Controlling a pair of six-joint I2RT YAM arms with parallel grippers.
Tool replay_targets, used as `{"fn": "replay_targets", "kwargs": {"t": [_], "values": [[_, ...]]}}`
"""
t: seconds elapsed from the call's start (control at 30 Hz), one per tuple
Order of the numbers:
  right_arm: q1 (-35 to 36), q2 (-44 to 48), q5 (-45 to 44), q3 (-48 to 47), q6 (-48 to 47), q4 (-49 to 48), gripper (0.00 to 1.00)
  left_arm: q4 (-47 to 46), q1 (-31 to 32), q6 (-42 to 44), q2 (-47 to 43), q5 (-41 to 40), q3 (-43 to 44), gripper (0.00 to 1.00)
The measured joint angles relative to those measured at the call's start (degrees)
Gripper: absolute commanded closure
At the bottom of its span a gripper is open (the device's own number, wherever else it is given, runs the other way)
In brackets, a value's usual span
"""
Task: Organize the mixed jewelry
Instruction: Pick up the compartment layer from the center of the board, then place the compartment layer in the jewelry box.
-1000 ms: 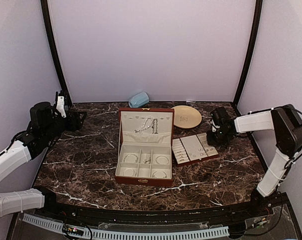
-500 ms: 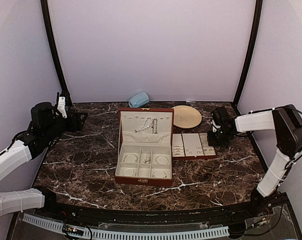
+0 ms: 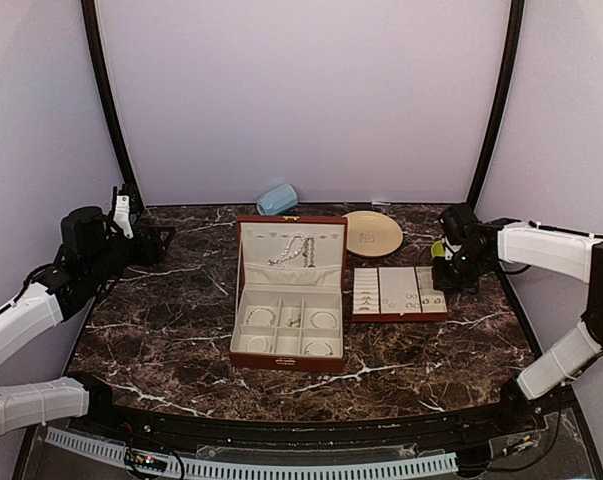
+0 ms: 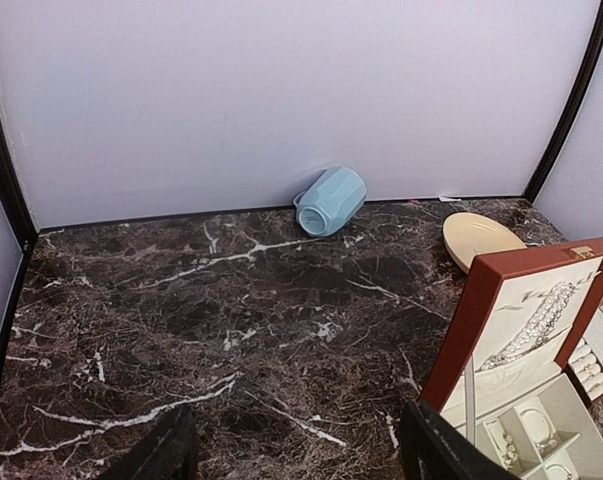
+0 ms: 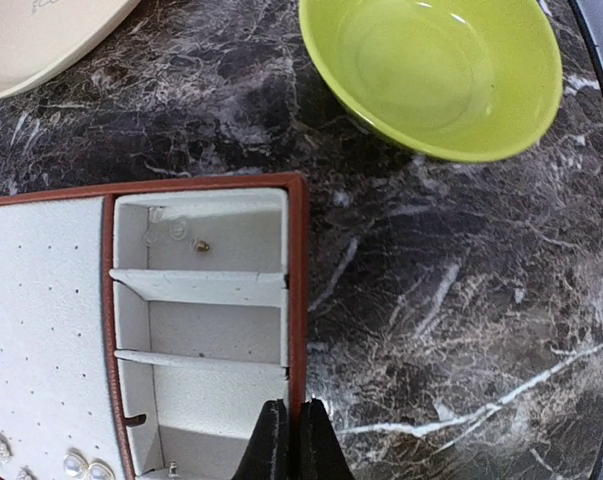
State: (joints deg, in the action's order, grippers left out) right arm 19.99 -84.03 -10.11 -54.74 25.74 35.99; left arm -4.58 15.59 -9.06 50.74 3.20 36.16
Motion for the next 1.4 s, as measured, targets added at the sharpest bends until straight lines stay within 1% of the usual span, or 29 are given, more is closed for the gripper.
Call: {"fn": "replay_targets", "kwargs": {"t": [0.2,0.43,0.5,0.57,0.83,1.0,1.1,1.23,1.4], "values": [[0.0,5.5,-1.1,-1.7,2.7,10.1,1.00,0.0,0.0,-0.4,-0.6,0.0,0.0,0.28],[1.2,12.8,-0.5,-3.2,5.6,17.7,1.00,0.0,0.0,-0.7,-1.0,0.9,0.0,0.28],[3.9,14.1,-0.7,-3.2,7.6,19.6,1.00,-0.1,0.0,-0.7,-1.1,1.5,-0.1,0.28],[8.1,14.9,0.0,-2.8,9.8,20.3,1.00,-0.4,0.0,-0.7,-1.3,1.9,-0.4,0.28],[21.9,15.9,1.3,-0.4,21.1,18.5,1.00,-0.5,0.0,-1.0,-1.4,2.0,-0.7,0.28],[29.3,13.0,-0.1,-0.7,28.5,12.9,1.00,-0.5,0.0,-1.4,-1.4,2.2,-0.7,0.28],[33.0,7.9,-1.4,-2.2,32.2,9.6,1.00,-0.5,0.0,-1.7,-1.4,2.2,-0.7,0.28],[36.1,1.4,-3.0,-5.2,35.8,6.9,1.00,-0.5,0.0,-1.9,-1.4,2.2,-0.7,0.28],[38.3,-5.5,-5.1,-11.1,37.9,6.2,1.00,-0.5,0.0,-2.1,-1.4,2.4,-0.7,0.29]]}}
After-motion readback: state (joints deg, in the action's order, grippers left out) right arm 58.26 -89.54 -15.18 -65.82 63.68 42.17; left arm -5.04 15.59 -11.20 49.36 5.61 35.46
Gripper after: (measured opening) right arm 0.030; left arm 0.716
